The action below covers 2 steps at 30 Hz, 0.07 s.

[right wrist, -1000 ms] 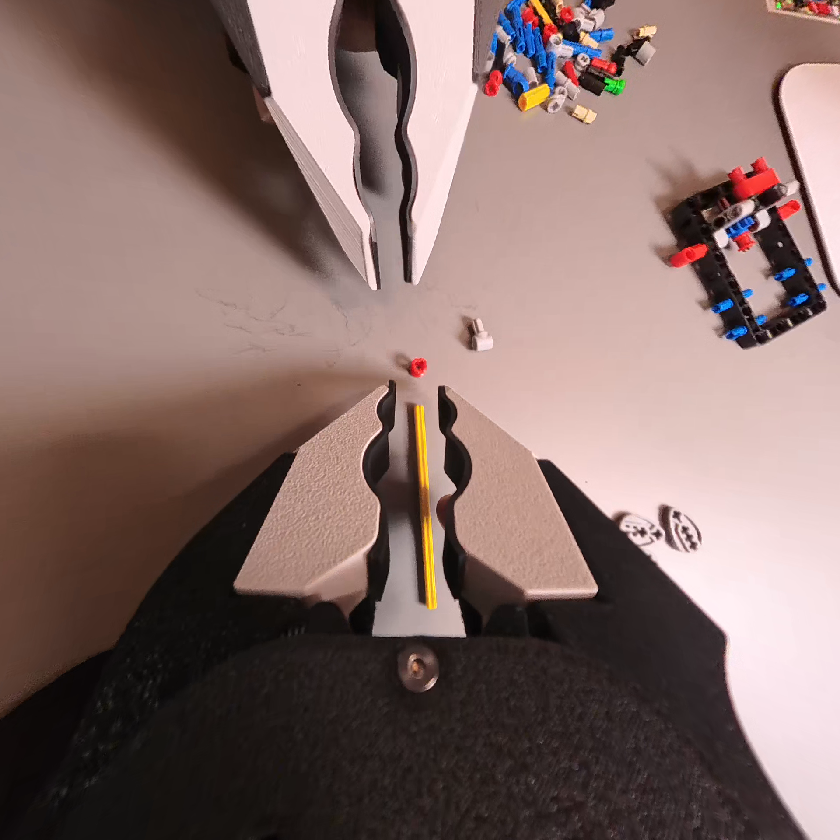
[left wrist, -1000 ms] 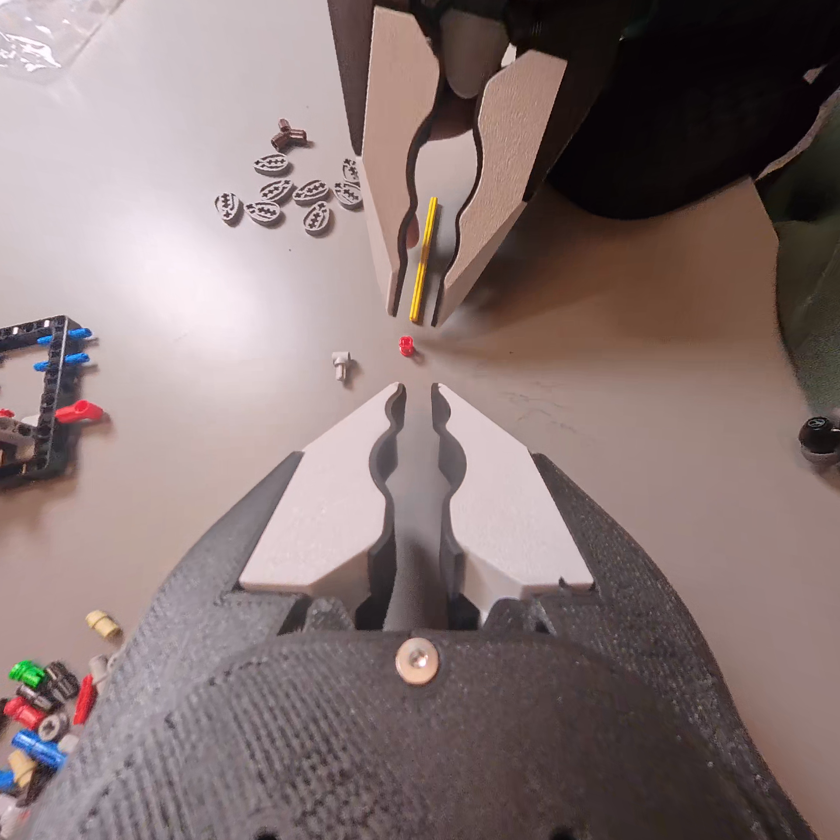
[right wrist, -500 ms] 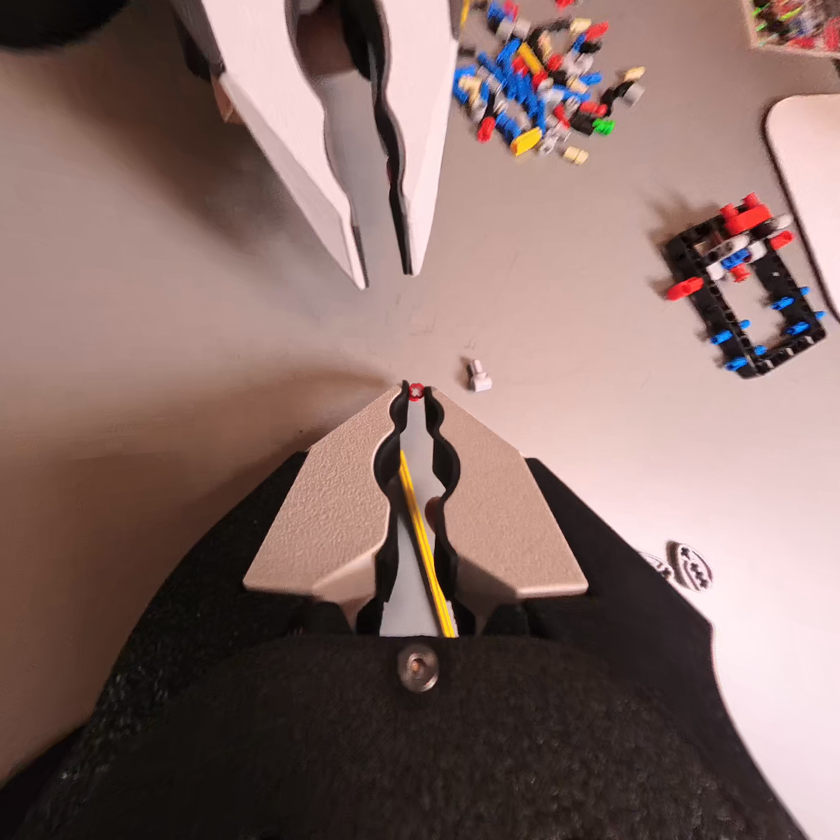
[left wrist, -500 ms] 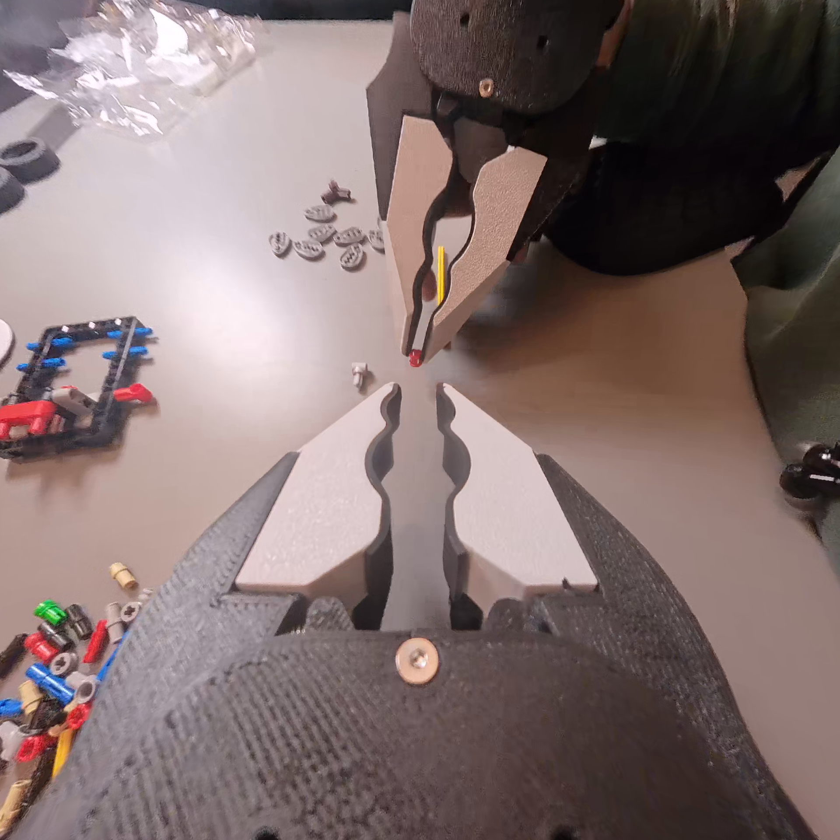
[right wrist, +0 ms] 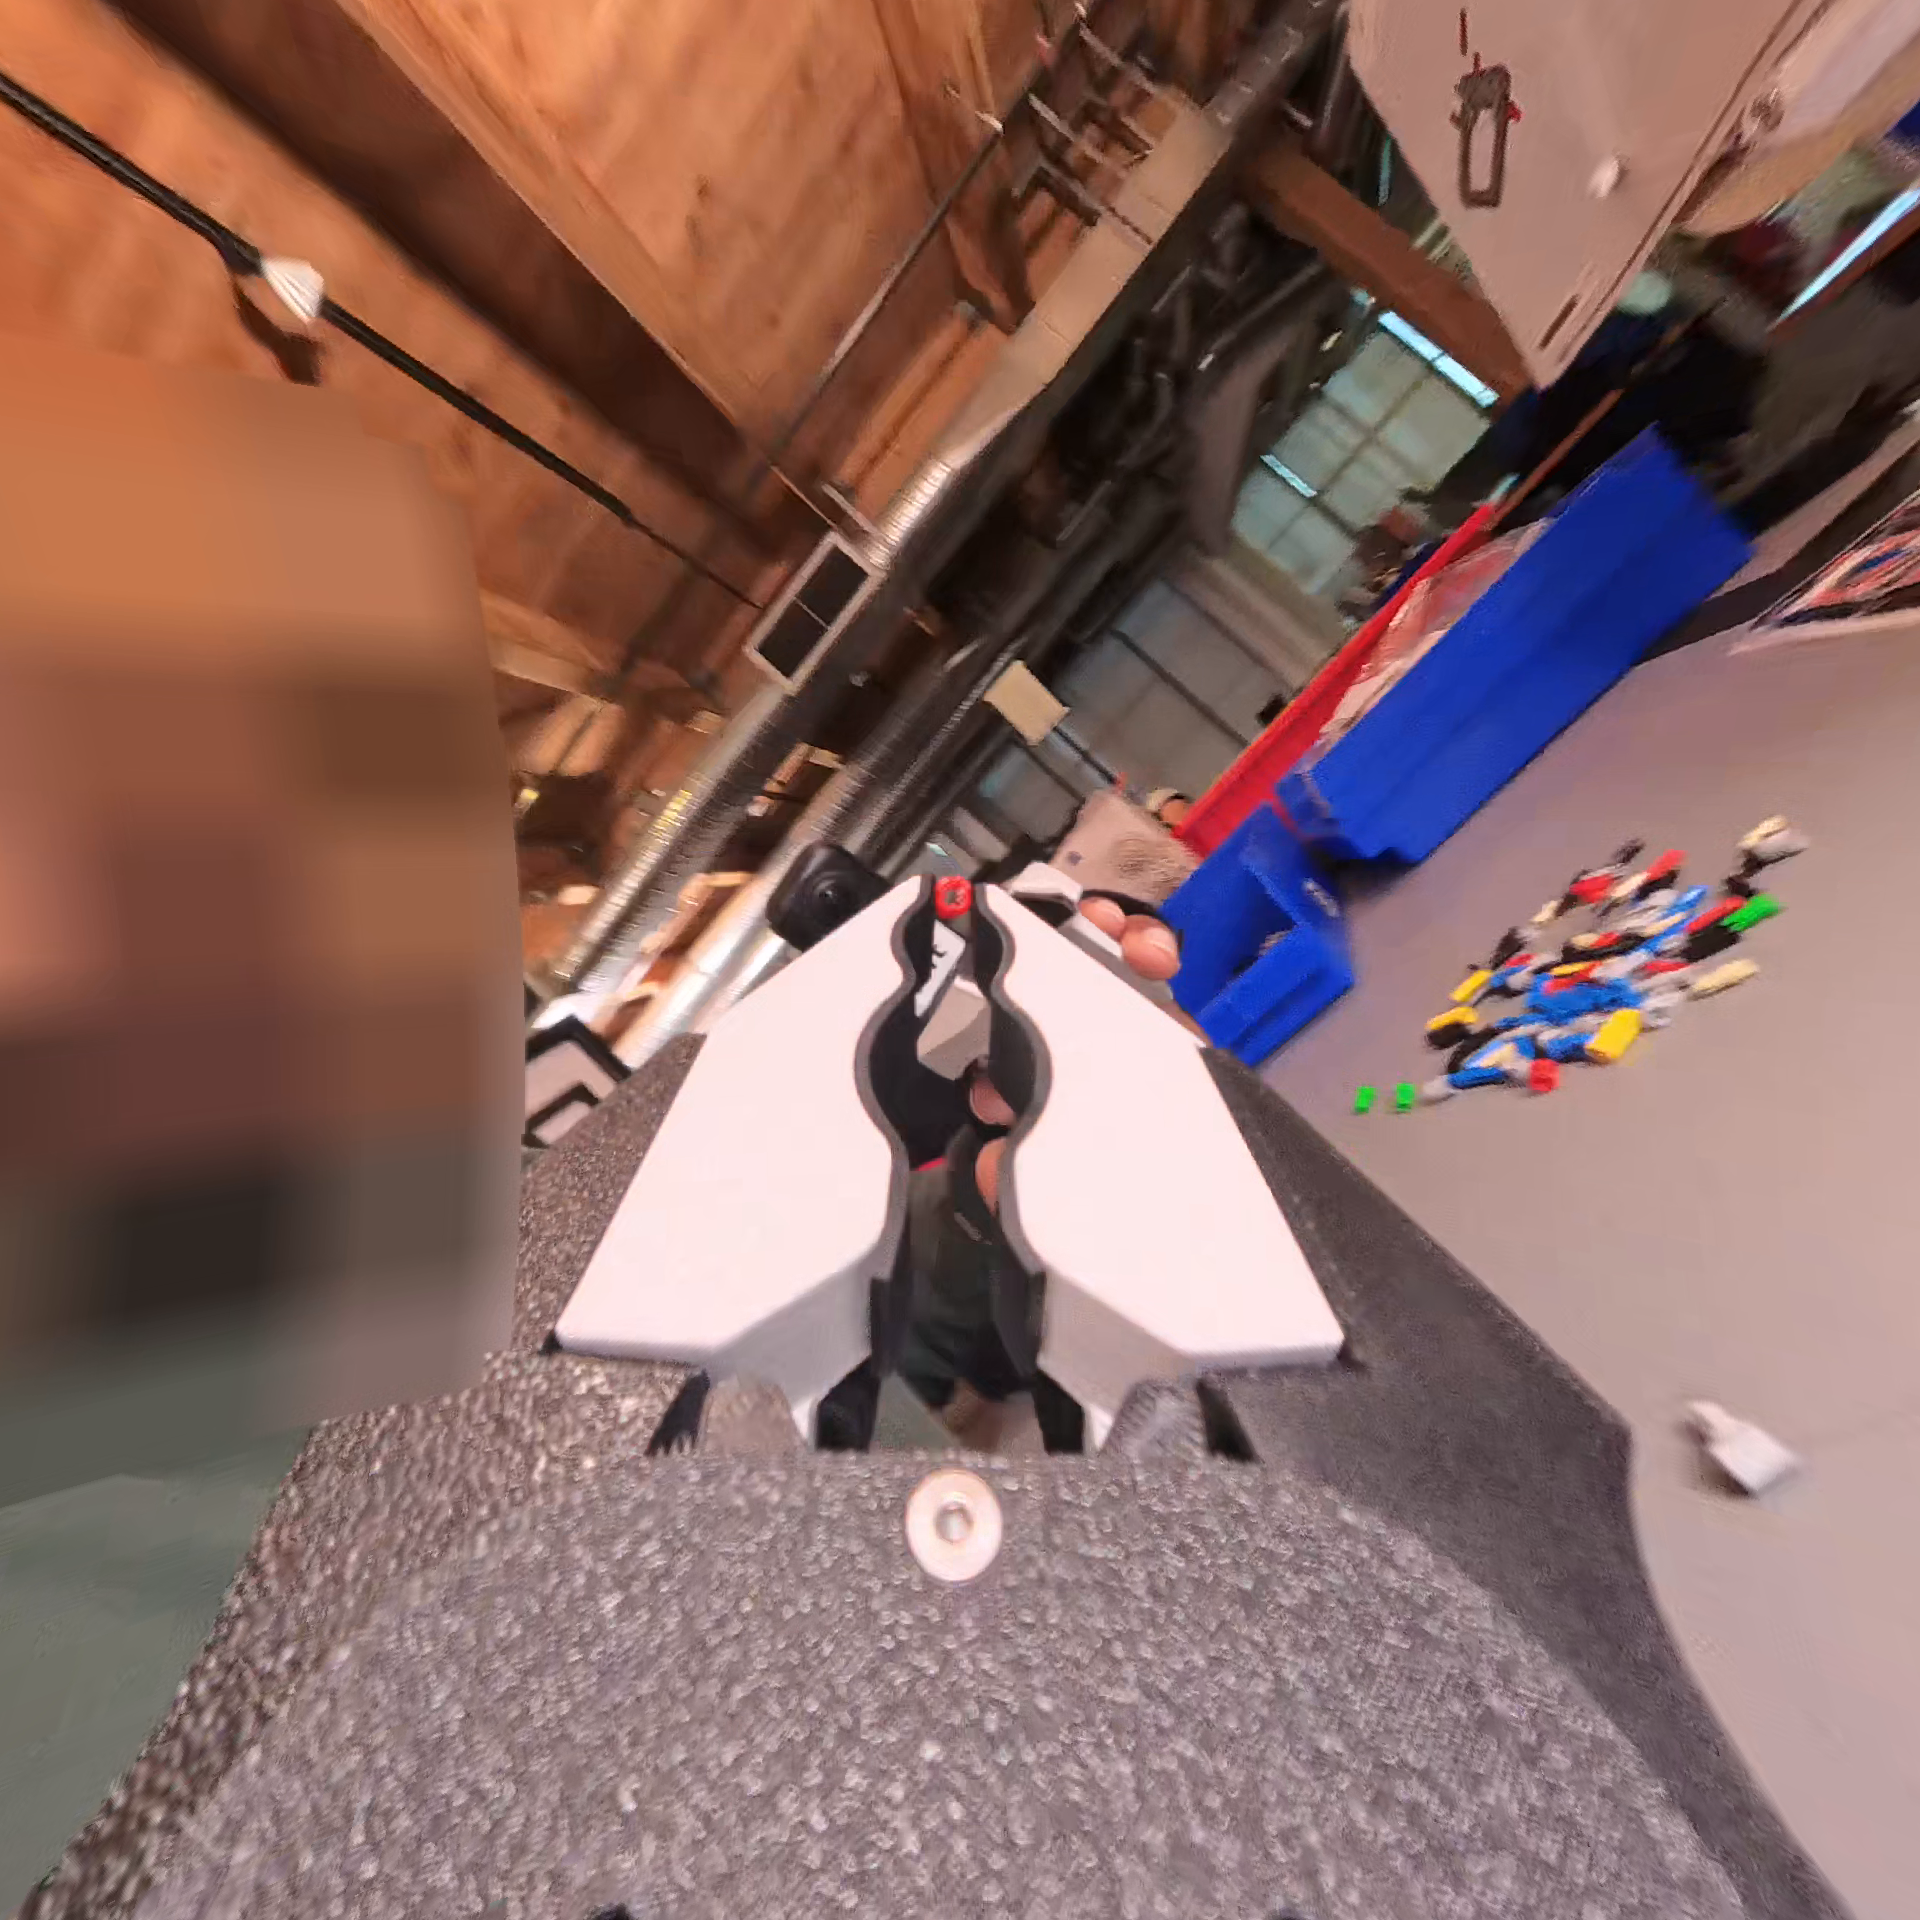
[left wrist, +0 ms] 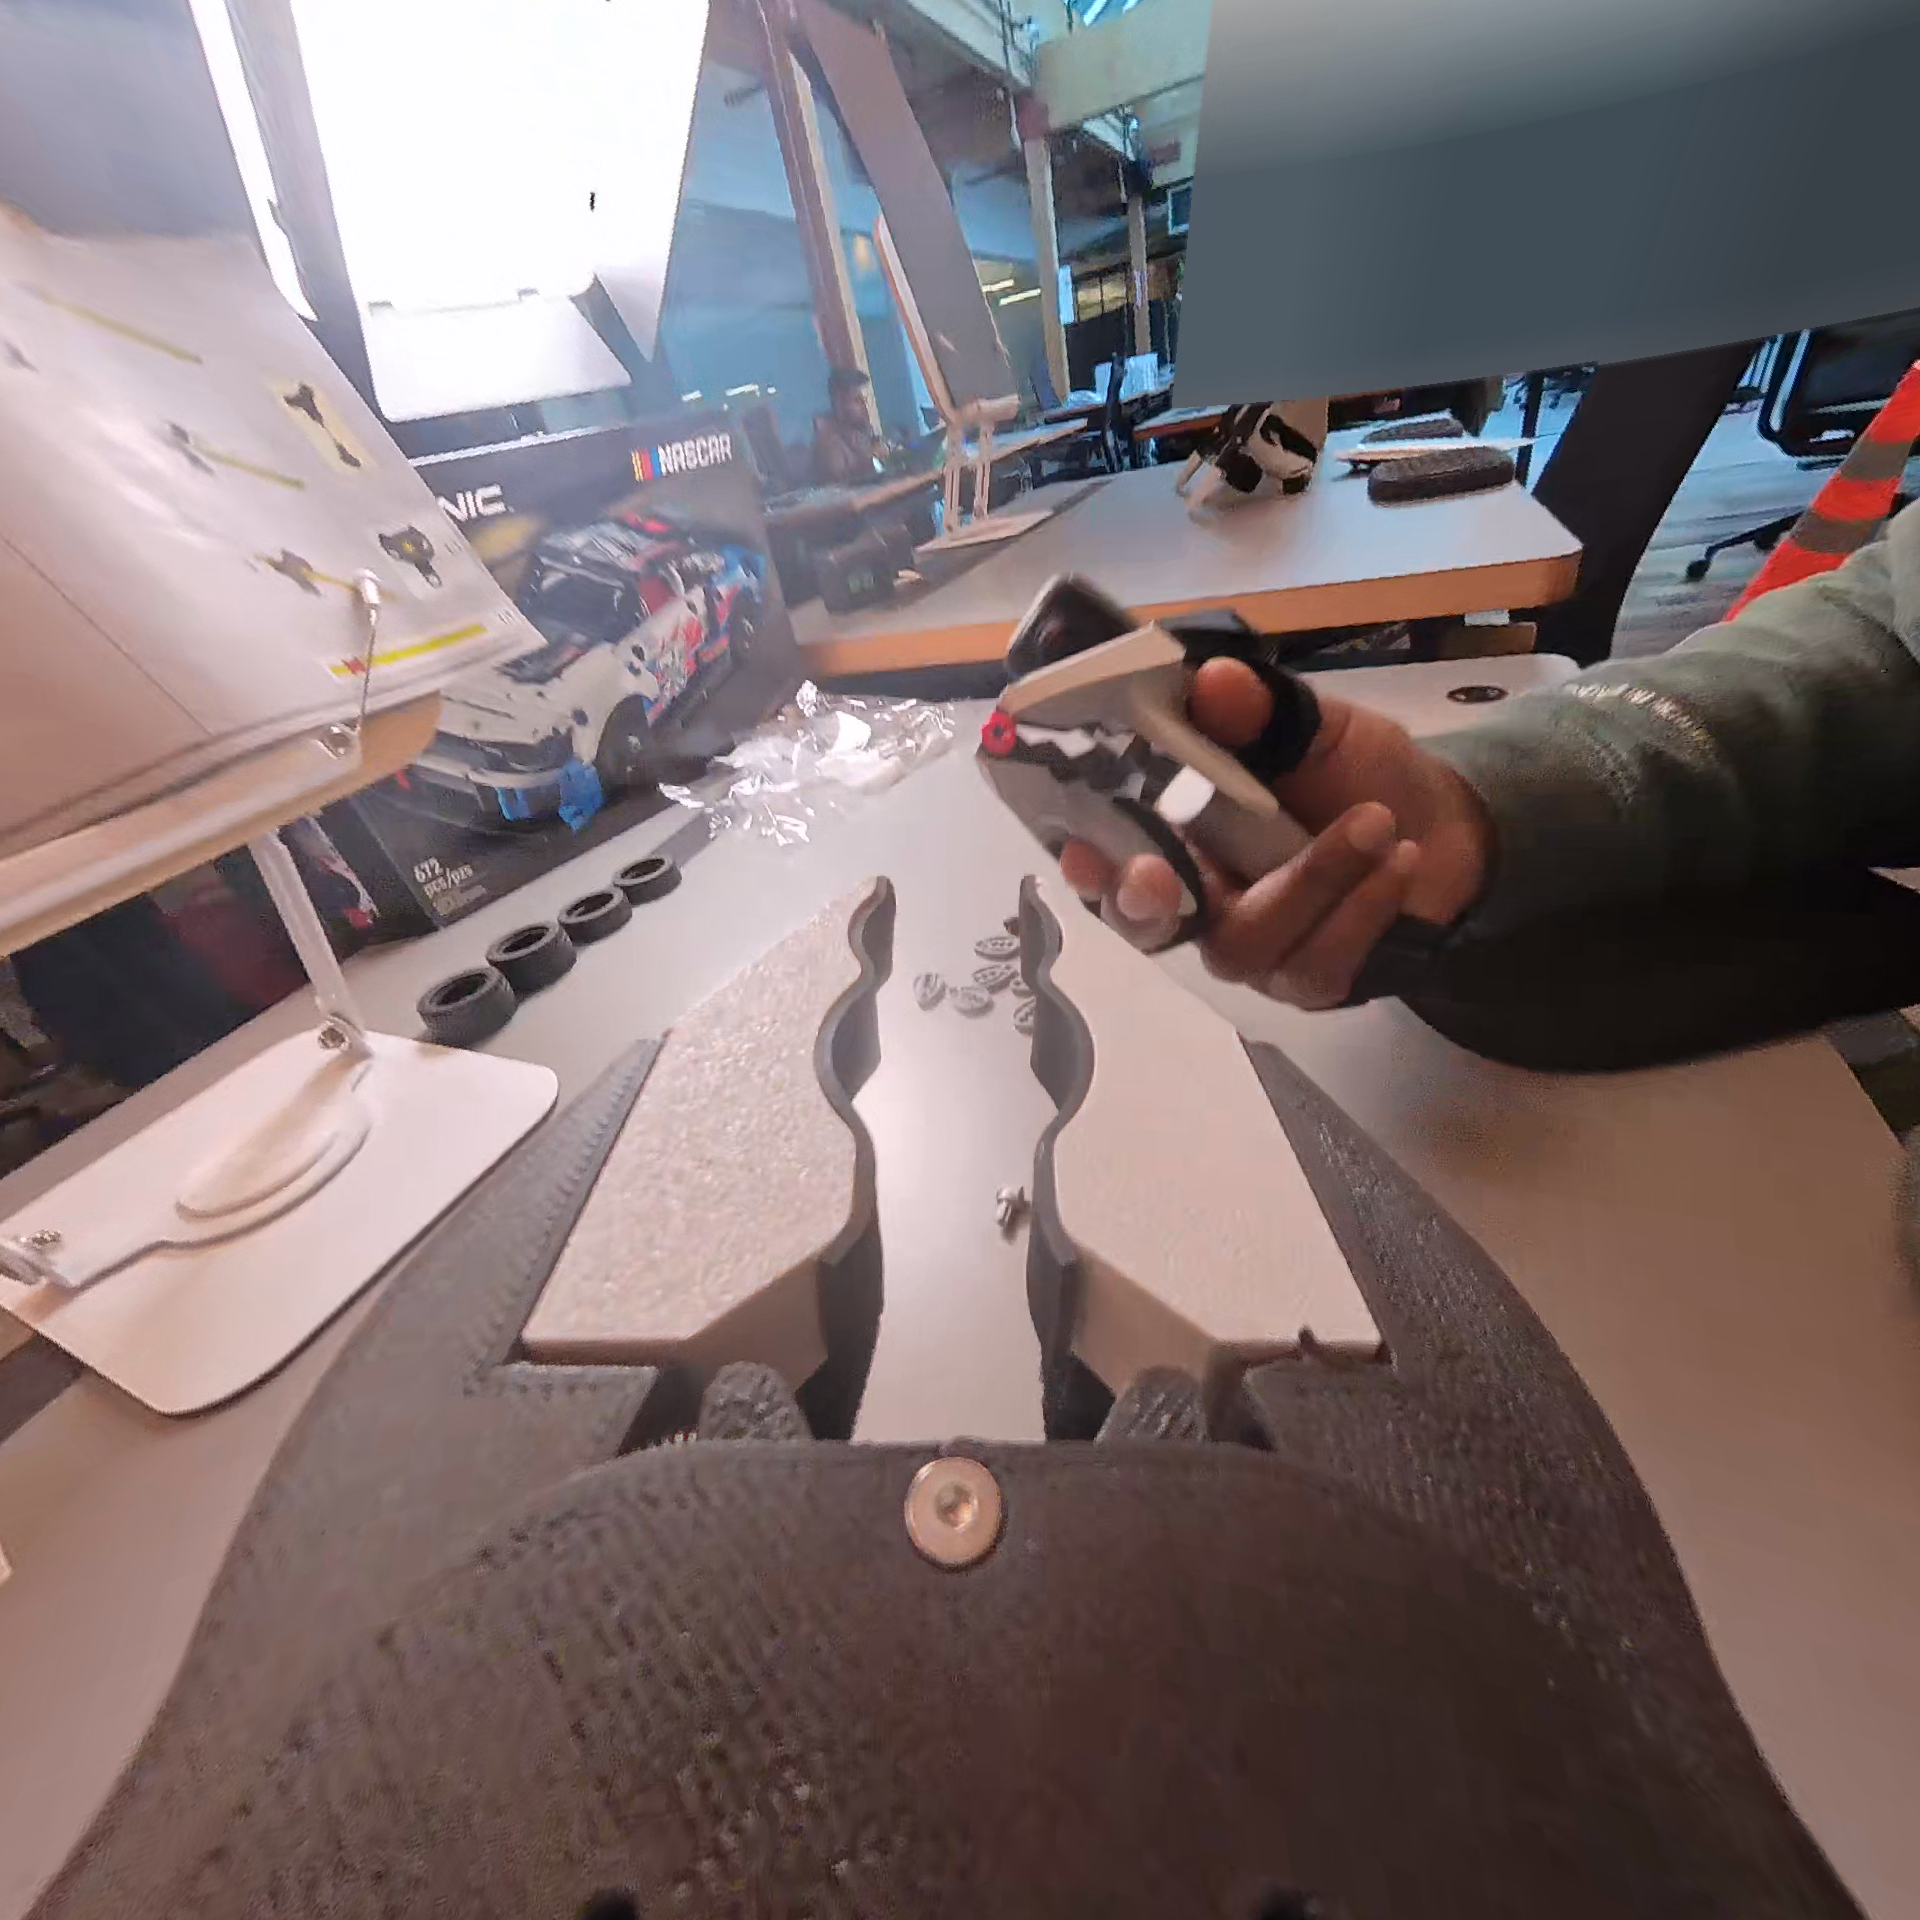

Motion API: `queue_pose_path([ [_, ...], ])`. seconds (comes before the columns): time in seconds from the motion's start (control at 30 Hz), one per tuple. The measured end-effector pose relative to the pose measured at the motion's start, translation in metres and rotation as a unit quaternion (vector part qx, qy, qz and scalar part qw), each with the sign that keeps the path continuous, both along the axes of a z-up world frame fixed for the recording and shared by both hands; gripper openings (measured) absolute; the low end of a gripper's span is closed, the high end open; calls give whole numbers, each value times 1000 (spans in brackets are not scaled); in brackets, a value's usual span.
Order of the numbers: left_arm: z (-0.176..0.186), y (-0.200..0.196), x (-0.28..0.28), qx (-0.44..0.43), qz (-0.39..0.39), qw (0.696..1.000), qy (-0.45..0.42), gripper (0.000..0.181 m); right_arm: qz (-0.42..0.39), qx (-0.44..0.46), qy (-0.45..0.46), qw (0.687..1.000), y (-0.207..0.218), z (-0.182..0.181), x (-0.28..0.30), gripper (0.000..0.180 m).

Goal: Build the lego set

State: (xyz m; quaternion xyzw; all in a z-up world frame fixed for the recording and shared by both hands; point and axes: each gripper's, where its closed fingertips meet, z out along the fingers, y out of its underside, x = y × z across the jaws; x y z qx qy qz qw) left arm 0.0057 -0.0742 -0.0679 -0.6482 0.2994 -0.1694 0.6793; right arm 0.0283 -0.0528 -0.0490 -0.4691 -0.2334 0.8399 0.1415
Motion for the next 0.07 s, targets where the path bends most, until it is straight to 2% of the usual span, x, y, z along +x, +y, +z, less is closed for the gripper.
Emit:
queue_pose_path([
  [0.07, 6, -3, 4, 12, -2, 1000, -1, 22, 24, -19, 11, 999, -3, -2, 0, 4],
])
